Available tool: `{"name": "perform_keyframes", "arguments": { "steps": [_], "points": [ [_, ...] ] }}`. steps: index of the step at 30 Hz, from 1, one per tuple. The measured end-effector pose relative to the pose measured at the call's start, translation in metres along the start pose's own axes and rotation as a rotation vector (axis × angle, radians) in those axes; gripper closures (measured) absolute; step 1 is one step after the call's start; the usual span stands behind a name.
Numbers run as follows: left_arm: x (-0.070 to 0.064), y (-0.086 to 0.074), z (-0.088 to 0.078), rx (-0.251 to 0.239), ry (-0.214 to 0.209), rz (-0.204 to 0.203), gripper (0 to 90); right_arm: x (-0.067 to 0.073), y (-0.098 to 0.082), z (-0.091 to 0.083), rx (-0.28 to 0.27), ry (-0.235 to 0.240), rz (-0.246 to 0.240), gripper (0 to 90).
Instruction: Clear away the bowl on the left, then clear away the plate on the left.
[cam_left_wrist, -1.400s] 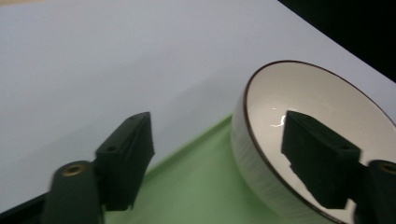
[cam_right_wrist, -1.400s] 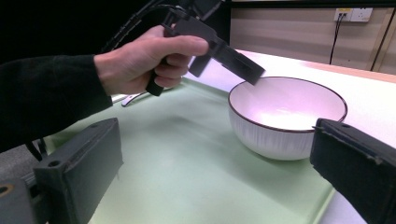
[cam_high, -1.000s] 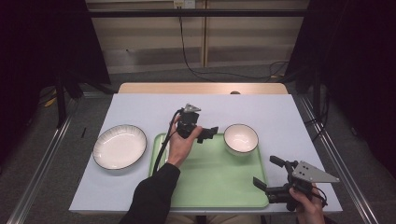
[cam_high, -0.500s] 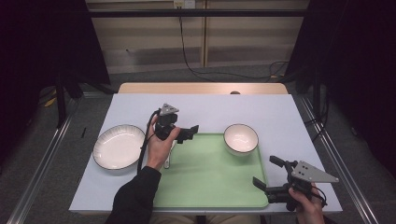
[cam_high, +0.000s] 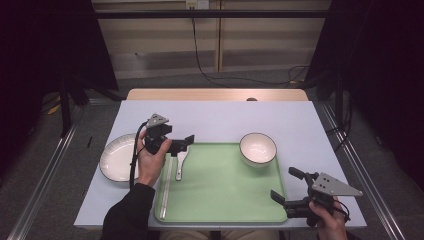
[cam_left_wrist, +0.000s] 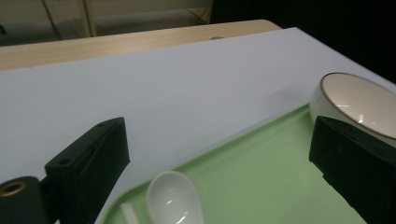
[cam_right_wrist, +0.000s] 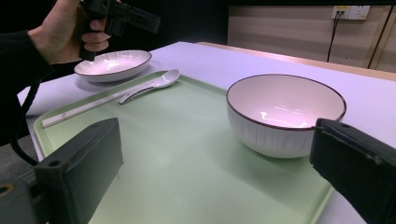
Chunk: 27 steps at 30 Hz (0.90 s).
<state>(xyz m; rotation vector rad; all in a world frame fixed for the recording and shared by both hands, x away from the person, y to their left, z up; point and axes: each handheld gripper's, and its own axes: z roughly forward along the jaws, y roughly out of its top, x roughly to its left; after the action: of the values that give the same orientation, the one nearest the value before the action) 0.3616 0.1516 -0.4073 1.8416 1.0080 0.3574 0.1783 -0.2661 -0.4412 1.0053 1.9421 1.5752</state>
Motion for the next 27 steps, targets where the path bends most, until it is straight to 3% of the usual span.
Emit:
{"name": "perform_keyframes", "arguments": {
  "steps": [2, 13, 19, 25, 27],
  "points": [
    [0.005, -0.001, -0.006, -0.013, -0.001, -0.025, 4.5, 0.0, 0.0, 0.0, 0.005, 0.002, 0.0, 2.2],
    [0.028, -0.015, -0.037, -0.032, 0.067, -0.009, 5.8, 0.0, 0.001, 0.003, 0.006, -0.001, -0.007, 2.2],
    [0.039, -0.024, -0.05, -0.019, 0.104, -0.008, 5.8, 0.0, 0.0, 0.003, 0.004, 0.004, -0.004, 2.2],
    [0.055, -0.029, -0.061, -0.022, 0.133, -0.047, 6.8, 0.0, 0.0, 0.002, 0.003, 0.005, -0.006, 2.2],
    [0.06, -0.03, -0.065, -0.029, 0.12, -0.057, 7.9, 0.0, 0.0, 0.002, 0.003, 0.002, -0.003, 2.3]
  ]
}}
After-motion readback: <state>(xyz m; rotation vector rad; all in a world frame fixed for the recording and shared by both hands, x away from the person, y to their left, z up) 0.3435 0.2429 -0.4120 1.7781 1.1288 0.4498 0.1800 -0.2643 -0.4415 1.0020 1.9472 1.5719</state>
